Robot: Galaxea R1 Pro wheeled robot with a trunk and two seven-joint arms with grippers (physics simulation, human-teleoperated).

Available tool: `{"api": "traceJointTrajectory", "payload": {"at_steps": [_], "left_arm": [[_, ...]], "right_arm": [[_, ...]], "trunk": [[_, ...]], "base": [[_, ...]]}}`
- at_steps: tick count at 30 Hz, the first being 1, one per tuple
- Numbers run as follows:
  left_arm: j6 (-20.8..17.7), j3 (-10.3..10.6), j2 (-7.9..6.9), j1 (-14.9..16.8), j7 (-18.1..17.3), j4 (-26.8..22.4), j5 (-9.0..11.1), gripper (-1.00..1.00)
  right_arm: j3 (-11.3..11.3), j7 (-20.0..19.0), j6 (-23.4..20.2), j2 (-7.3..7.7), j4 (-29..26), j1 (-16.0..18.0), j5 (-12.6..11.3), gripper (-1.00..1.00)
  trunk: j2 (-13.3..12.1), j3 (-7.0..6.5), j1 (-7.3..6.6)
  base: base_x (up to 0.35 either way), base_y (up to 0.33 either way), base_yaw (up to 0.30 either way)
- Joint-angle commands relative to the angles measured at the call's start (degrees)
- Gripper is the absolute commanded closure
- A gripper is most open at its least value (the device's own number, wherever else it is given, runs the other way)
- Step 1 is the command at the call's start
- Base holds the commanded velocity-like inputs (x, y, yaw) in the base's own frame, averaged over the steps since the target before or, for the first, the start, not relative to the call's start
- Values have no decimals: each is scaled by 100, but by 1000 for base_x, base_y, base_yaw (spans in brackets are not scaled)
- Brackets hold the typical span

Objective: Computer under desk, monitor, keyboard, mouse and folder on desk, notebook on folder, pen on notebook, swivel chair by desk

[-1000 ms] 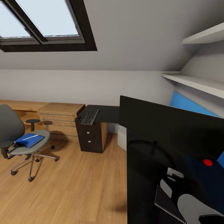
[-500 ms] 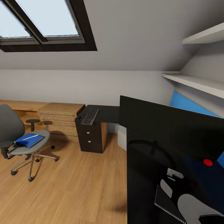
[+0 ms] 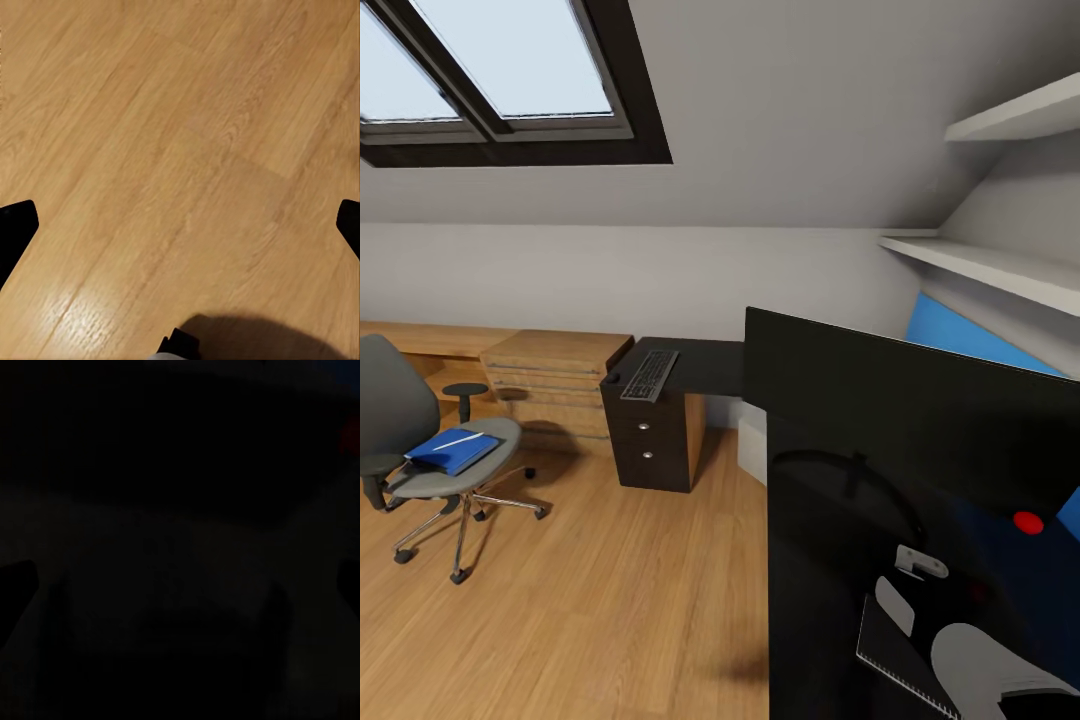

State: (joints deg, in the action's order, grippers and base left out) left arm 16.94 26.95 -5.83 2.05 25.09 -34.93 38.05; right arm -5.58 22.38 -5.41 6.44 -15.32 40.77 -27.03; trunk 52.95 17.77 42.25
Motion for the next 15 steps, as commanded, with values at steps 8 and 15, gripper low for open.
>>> {"api": "traceJointTrajectory", "payload": {"at_steps": [8, 15], "left_arm": [[63, 48, -9, 6, 41, -5, 54, -100], [71, 48, -12, 6, 40, -5, 54, -100]], "right_arm": [[-48, 37, -56, -2, -14, 2, -21, -100], [-48, 39, -56, -3, -14, 2, -13, -100]], "trunk": [[5, 7, 1], [5, 7, 1]], "base": [[-27, 0, 0], [-218, 0, 0]]}}
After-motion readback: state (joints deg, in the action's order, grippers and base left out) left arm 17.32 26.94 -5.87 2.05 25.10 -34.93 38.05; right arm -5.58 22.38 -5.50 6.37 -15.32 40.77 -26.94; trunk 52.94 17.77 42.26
